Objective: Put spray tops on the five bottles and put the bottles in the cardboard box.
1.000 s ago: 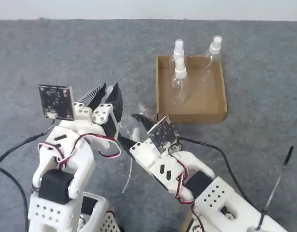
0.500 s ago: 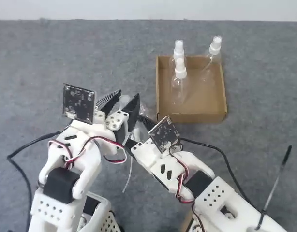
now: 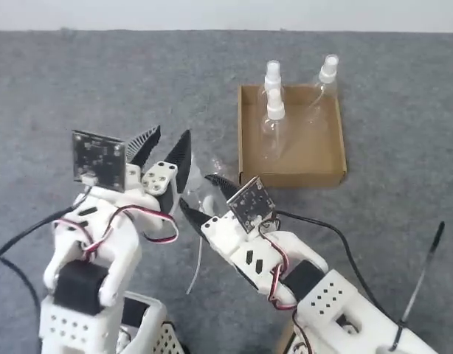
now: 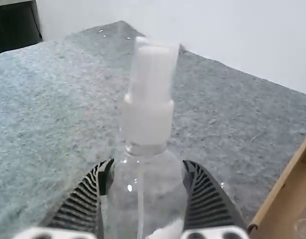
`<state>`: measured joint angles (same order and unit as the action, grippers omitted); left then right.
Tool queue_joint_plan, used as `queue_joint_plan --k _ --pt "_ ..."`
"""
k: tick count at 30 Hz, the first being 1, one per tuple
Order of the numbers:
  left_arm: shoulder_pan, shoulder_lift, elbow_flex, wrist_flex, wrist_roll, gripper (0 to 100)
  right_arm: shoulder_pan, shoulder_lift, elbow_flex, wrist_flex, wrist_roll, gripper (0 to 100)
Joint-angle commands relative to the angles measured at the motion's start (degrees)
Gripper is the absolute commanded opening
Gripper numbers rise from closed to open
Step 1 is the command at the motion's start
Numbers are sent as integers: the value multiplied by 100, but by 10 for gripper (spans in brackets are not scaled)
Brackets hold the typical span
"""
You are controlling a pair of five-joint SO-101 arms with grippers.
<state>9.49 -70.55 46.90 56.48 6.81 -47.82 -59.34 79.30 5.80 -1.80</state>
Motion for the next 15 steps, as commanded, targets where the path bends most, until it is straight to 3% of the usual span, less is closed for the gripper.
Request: queue_joint_plan --k 1,15 --pt "-18 -62 426 -396 -132 85 66 -259 -53 -110 -53 6" --pt "-26 -123 998 -290 -88 81 277 -268 -62 -110 -53 6"
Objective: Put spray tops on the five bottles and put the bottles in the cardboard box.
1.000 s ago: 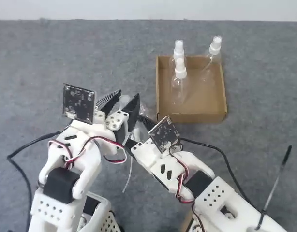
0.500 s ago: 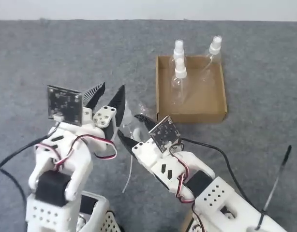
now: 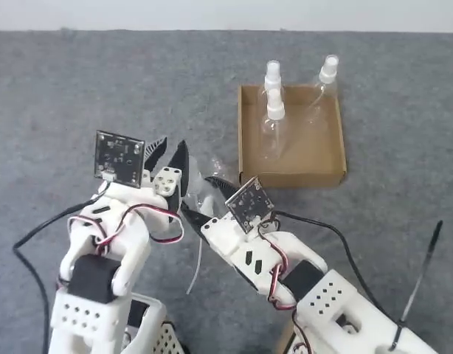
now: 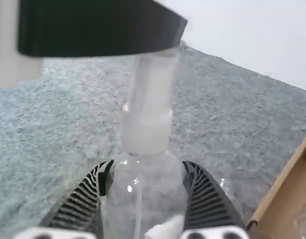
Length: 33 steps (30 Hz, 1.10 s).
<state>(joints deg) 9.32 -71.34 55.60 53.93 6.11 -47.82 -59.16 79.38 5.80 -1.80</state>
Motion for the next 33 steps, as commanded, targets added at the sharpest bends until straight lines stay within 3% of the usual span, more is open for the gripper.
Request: queue_joint_plan --k 1,6,13,19,26,33 --pt "-70 -44 198 -62 -18 81 347 -286 -70 -110 -53 6" --pt "-325 -44 330 -246 -18 81 382 -286 -79 -110 -53 6" --pt "-158 -44 -84 -220 -35 87 382 -286 -79 -110 -53 6" --pt "-756 -44 -752 554 -18 150 418 -286 -281 215 -53 6" --pt "-932 -651 523 571 -70 148 1165 -207 -1899 1516 -53 6" --pt "-26 -2646 1947 571 -695 152 1437 892 -3393 2097 -62 6"
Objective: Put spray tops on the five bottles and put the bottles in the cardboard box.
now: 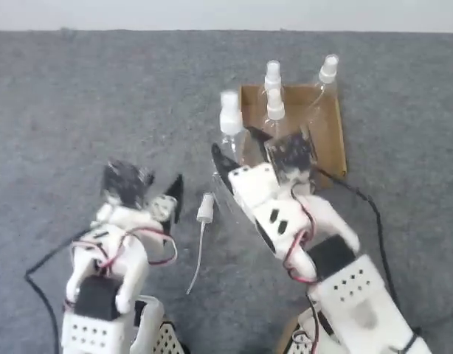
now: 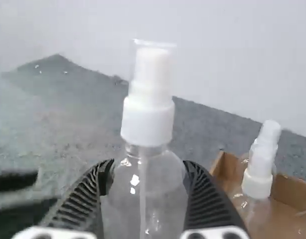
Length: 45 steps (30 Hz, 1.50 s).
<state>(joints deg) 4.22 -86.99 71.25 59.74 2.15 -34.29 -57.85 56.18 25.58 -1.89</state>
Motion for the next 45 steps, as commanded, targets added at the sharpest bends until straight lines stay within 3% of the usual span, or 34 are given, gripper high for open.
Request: queue_joint_plan --k 1,7,11,15,24,31,34,37,40,45 --pt "589 -1310 453 53 -352 154 75 1024 -1257 119 -53 6" --pt "677 -1688 699 79 -448 264 -312 2290 -2154 171 -114 6" --pt "659 -1538 778 -114 -448 272 -725 2677 -2910 1112 -281 6" --pt "659 -1424 813 -202 -457 272 -1024 2703 -3385 1956 -273 6" --pt "659 -1407 822 -202 -466 272 -866 1991 -3429 2923 -255 6" --pt "695 -1407 822 -193 -448 272 -215 1921 -3420 2976 -246 6" --pt "695 -1415 822 -167 -457 272 57 1912 -3455 2993 211 6" --pt "695 -1424 875 -167 -457 272 822 1912 -3640 3301 677 6" --pt "677 -1424 971 -202 -466 272 1842 1912 -3877 3503 677 6" --pt "448 -1424 971 -404 -466 212 2695 1921 -3587 2853 642 6"
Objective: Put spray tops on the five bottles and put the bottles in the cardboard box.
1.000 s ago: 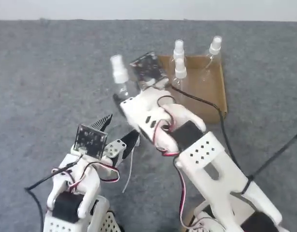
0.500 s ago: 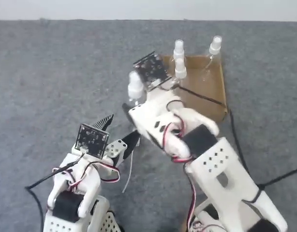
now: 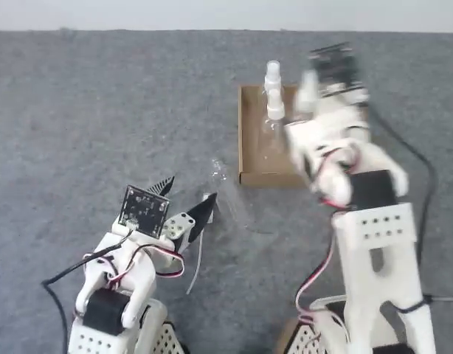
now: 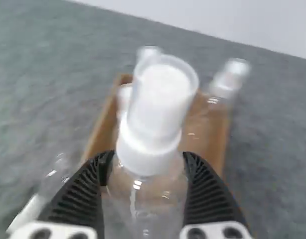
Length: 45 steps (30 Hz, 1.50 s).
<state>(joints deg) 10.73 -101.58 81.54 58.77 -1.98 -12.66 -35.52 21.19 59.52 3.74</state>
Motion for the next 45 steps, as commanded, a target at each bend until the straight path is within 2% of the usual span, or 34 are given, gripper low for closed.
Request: queue_joint_plan --k 1,9,16,20,27,45 --pt "-308 35 -57 -360 -53 191 558 -312 97 -769 79 6" --pt "-879 35 -40 -484 -18 15 637 119 1310 -2897 79 6" --pt "-1064 35 -13 -536 -9 10 1130 1552 1354 -4426 -105 6" --pt "-1055 35 57 -554 -9 10 1165 2123 1354 -4848 -422 6" --pt "-1064 35 75 -554 -9 10 1121 2853 1363 -5675 -457 6" --pt "-1073 35 75 -554 -9 10 1112 3829 1530 -6492 -466 6"
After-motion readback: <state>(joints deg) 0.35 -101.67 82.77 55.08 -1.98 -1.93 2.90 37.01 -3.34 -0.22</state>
